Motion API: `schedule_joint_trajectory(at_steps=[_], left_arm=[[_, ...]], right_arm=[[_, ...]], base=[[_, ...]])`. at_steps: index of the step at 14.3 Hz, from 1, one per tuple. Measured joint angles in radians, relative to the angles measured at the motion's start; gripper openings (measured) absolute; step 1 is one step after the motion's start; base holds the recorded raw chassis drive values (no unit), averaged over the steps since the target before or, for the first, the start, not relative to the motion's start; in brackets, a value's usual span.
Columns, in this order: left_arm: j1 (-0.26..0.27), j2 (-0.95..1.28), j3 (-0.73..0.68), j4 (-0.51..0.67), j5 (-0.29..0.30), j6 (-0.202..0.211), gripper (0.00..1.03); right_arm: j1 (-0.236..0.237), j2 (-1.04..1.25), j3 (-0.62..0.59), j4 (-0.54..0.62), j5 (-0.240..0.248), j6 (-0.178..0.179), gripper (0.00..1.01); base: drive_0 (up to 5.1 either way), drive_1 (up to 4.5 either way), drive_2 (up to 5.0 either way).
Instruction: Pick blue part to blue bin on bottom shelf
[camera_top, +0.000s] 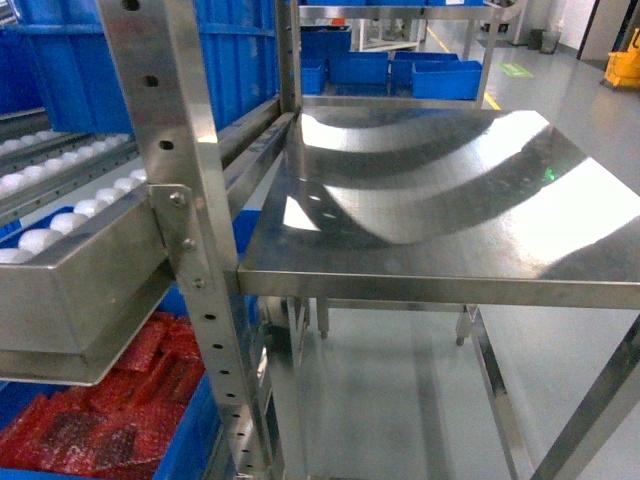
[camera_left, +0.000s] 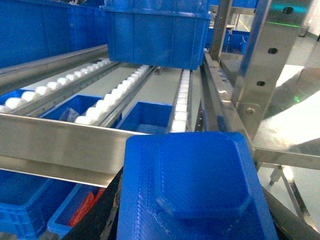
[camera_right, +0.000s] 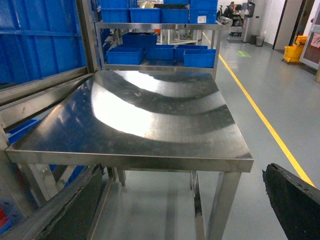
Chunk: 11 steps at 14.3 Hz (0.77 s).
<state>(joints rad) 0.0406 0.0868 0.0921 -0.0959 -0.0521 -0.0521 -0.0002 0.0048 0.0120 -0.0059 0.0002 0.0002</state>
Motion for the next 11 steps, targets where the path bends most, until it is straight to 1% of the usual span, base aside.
schedule_joint_trajectory(at_steps=[11], left_arm=[[0.000, 0.000, 0.000, 0.001, 0.001, 0.000, 0.43]], right_arm=[[0.000, 0.000, 0.000, -0.002, 0.000, 0.000, 0.98]], base=[[-5.0, 2.38, 2.4]])
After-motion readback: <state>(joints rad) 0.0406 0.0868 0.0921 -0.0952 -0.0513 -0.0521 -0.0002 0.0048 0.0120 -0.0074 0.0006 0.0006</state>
